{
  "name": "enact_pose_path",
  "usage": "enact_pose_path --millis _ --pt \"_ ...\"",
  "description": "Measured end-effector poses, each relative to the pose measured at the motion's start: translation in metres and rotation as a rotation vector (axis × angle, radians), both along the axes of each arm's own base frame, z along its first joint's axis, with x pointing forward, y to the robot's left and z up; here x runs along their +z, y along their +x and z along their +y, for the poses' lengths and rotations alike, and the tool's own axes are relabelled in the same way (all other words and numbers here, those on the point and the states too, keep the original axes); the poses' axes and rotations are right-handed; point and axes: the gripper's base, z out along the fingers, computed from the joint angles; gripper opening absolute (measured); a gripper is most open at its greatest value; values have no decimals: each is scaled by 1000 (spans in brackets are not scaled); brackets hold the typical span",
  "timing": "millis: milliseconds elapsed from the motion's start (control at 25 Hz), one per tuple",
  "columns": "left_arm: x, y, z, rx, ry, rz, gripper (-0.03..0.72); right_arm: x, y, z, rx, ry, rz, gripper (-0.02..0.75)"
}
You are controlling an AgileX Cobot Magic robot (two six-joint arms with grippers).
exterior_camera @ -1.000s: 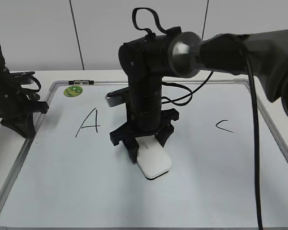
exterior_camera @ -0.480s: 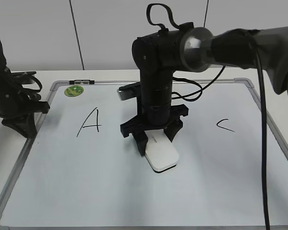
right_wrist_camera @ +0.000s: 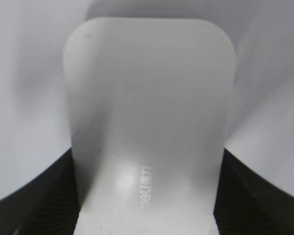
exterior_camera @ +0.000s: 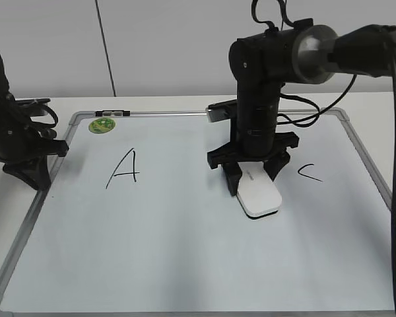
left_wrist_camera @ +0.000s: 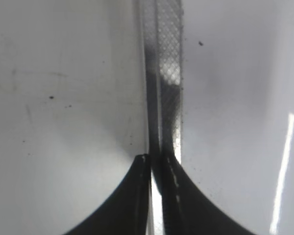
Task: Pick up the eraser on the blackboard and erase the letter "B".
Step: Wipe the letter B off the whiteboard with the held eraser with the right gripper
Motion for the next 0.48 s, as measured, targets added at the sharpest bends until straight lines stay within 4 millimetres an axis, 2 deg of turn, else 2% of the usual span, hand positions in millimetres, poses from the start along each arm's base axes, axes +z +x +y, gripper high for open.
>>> enact_pose_path --millis 360,480 --pt "0 0 1 1 0 2 46 12 4 -18 -17 -32 -39 524" --pt "0 0 1 1 0 2 46 41 5 -33 -43 -23 -101 524"
